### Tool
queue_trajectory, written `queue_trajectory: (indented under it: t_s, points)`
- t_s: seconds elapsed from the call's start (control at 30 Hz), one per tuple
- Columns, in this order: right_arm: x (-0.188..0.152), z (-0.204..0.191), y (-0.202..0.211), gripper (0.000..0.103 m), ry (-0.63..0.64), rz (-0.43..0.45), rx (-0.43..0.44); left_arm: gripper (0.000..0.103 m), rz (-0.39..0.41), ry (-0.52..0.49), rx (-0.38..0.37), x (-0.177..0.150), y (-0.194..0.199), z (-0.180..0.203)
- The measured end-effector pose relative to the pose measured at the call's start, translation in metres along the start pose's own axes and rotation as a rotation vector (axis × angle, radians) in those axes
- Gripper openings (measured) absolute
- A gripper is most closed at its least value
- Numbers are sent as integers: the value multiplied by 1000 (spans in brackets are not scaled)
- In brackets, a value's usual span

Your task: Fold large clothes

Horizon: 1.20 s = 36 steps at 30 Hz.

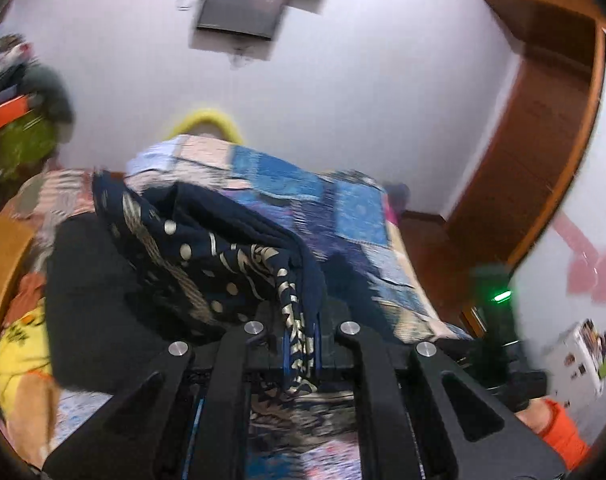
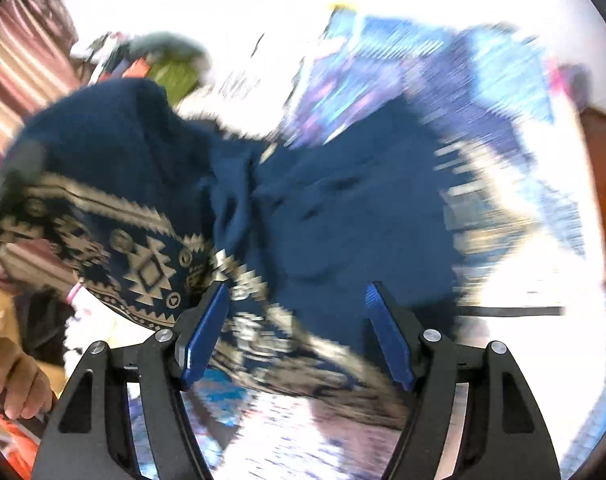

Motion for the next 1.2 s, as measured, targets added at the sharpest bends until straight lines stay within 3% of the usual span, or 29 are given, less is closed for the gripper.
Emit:
queue_trajectory:
  t_s: [0.1, 0.27, 0.33, 0.43, 0.5, 0.7, 0.9, 1.0, 1.07, 1.2]
  points:
    - [-10, 36, 50, 67, -32, 90, -73, 6, -45, -48, -53, -9, -27, 45]
    - [-29, 84, 93, 67, -92, 136, -197, 7, -265, -89, -174, -58, -87, 100]
    - [-35, 97, 98, 67, -107, 133, -224, 8, -378, -94, -182, -85, -109, 108]
    - [-39, 99, 102, 67, -121, 128, -233, 19, -445, -130, -136, -110, -120, 110]
    - [-36, 101, 104, 67, -116, 129, -222, 42, -447, -186, -162, -118, -114, 118]
    - [-30, 74, 109, 67, -46, 161, -177, 50, -388, -368, -143, -106, -69, 118]
    - [-14, 33, 89, 67, 45, 170, -111, 65, -231, -327, -59, -73, -22, 86]
    - [-10, 20, 69, 67, 73, 141, -97, 71, -176, -301, 36, -59, -15, 53]
    - [-11, 16, 48, 67, 84, 96, -92, 72, -183, -273, 78, -58, -20, 35]
    - [-25, 20, 15, 67, 73, 3, -87, 72, -270, -192, 120, -78, -45, 0]
Point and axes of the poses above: each gripper's, at about its wrist camera, not at the fingertips, and y roughly against the way its jaws point, z to its right, x to its top, the point moved 4 cm from there along -y, roughly the way its jaws point, and after that the axes turned 1 degree about x, right-handed, at the moved point
